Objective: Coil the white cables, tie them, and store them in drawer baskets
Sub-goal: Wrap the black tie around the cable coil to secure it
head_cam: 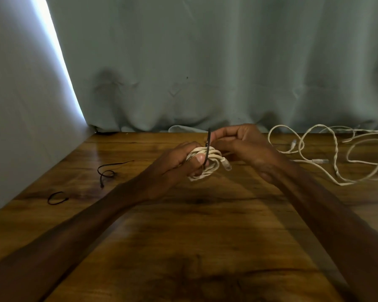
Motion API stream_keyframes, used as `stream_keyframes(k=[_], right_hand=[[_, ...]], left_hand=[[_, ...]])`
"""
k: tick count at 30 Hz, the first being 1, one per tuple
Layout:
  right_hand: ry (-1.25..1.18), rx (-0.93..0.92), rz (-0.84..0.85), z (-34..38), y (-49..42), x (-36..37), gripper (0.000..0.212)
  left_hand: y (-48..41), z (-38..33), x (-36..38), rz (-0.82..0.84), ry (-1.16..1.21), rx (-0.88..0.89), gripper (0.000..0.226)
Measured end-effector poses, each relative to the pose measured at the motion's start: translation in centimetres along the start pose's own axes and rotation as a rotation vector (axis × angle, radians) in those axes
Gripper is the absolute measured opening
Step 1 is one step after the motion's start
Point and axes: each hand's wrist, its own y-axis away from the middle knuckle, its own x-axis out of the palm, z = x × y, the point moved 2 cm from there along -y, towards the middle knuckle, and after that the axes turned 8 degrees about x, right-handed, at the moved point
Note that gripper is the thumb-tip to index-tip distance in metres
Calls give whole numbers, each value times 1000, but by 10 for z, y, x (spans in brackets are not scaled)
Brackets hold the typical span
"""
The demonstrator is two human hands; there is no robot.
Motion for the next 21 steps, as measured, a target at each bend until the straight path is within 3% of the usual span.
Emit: stream_keyframes(k=[8, 13, 17, 21], right_hand=[[-66, 222, 151, -13, -4, 1, 17], [-21, 199, 154, -14, -4, -4, 22], [-154, 204, 366, -15, -3, -5, 28], [-42, 75, 401, -25, -8, 4, 54]], left_hand=[[0, 8, 1, -11, -69, -2, 32], [-2, 9, 6, -70, -43, 4, 22], [-5, 11, 2, -124, -2, -9, 41], [-6, 17, 1, -181, 14, -54, 45]])
